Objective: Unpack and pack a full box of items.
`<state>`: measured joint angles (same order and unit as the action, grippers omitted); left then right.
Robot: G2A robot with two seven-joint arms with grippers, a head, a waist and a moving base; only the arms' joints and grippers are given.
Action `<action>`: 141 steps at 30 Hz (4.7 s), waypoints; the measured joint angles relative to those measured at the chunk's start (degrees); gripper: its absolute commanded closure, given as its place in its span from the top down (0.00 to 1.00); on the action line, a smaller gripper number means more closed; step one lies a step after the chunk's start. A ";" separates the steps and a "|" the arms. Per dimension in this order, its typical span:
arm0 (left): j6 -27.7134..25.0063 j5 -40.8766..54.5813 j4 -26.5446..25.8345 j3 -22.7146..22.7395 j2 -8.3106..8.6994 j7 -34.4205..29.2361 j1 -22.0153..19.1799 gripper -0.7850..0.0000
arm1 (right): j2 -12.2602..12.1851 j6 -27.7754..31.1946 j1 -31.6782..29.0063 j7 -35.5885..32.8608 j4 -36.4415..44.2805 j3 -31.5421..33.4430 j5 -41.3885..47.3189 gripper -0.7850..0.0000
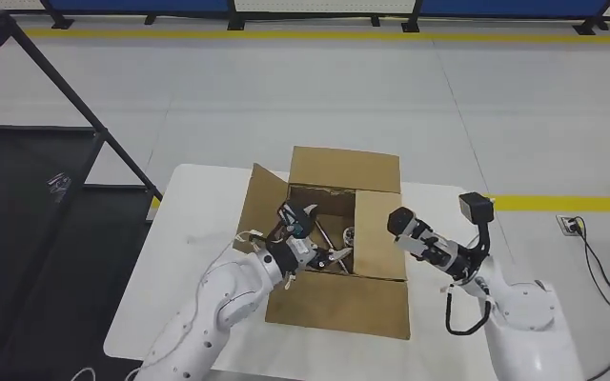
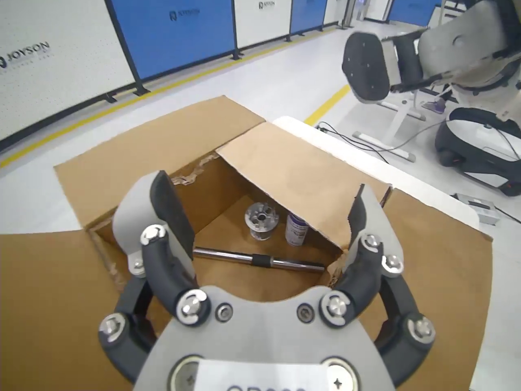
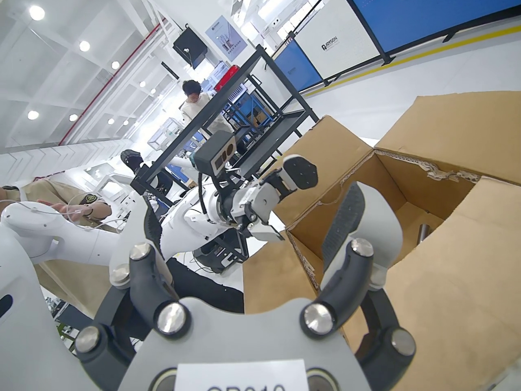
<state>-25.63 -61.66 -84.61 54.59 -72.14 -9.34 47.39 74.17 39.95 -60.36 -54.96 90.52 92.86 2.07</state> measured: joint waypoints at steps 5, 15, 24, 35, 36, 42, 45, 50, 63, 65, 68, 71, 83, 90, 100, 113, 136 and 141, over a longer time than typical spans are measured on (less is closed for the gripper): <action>-1.49 11.93 8.55 -5.18 -2.58 -10.37 -7.27 1.00 | -1.02 -0.17 -1.85 1.57 0.84 3.81 0.18 1.00; -1.65 33.87 24.34 -10.77 -7.38 -20.08 -16.47 1.00 | -2.73 -0.62 -5.88 3.64 1.62 9.50 2.23 1.00; -2.67 48.56 34.42 -13.26 -11.03 -26.53 -19.92 1.00 | -3.67 -0.53 -7.21 5.30 1.93 9.52 2.93 1.00; -8.23 59.19 43.25 -14.54 -14.45 -30.08 -23.05 1.00 | -4.64 -0.92 -7.65 6.86 2.39 8.05 2.65 1.00; -8.45 59.35 43.66 -14.63 -14.65 -30.10 -23.26 1.00 | -4.71 -0.97 -7.71 6.96 2.52 7.83 2.59 1.00; -10.53 60.69 45.20 -14.25 -15.39 -30.34 -24.20 1.00 | -5.18 -1.05 -7.94 7.61 3.05 6.94 2.53 1.00; -11.36 61.19 45.28 -13.75 -15.51 -30.49 -24.48 1.00 | -5.42 -0.92 -8.01 7.86 3.11 6.67 2.74 1.00; -12.69 61.72 44.44 -12.92 -15.61 -30.25 -24.52 1.00 | -5.85 -0.69 -7.94 8.17 2.94 6.30 3.14 1.00; -12.26 58.72 42.20 -14.40 -17.90 -25.01 -26.21 1.00 | -6.87 1.79 -9.97 11.41 3.20 7.87 5.57 1.00; -12.27 57.90 42.22 -14.90 -18.50 -23.32 -26.57 1.00 | -7.02 2.43 -10.75 12.18 3.45 8.51 5.97 1.00; -11.83 56.65 42.71 -15.72 -19.48 -20.68 -27.08 1.00 | -7.25 3.13 -12.03 13.25 3.51 9.56 6.58 1.00; -12.65 56.19 43.53 -16.69 -20.60 -18.68 -27.34 1.00 | -7.49 3.73 -13.27 14.22 3.16 10.77 7.16 1.00; -17.28 55.43 49.09 -20.61 -25.69 -14.10 -28.62 1.00 | -8.42 7.24 -19.57 17.41 1.14 17.09 10.82 1.00; -16.79 53.01 53.60 -23.45 -28.77 -14.54 -29.22 1.00 | -8.85 8.95 -21.68 17.90 -1.25 18.77 12.91 1.00; -15.67 50.97 59.35 -25.44 -32.74 -13.75 -29.93 1.00 | -9.45 9.95 -21.97 17.55 -3.50 18.90 14.49 1.00; -11.24 47.47 65.49 -26.33 -36.97 -10.65 -31.79 1.00 | -10.15 9.45 -21.05 17.36 -4.25 17.84 14.22 1.00; -19.93 50.05 69.28 -21.33 -37.86 -10.26 -35.29 1.00 | -10.75 6.54 -19.72 24.36 -2.63 17.59 10.37 1.00; -24.61 51.34 69.77 -18.73 -36.08 -8.89 -36.93 1.00 | -10.88 4.06 -18.54 25.69 -0.99 16.97 6.49 1.00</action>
<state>-50.23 -10.33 -14.84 35.86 -108.22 -18.23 10.46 63.29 44.01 -78.90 -29.27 89.53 109.82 8.56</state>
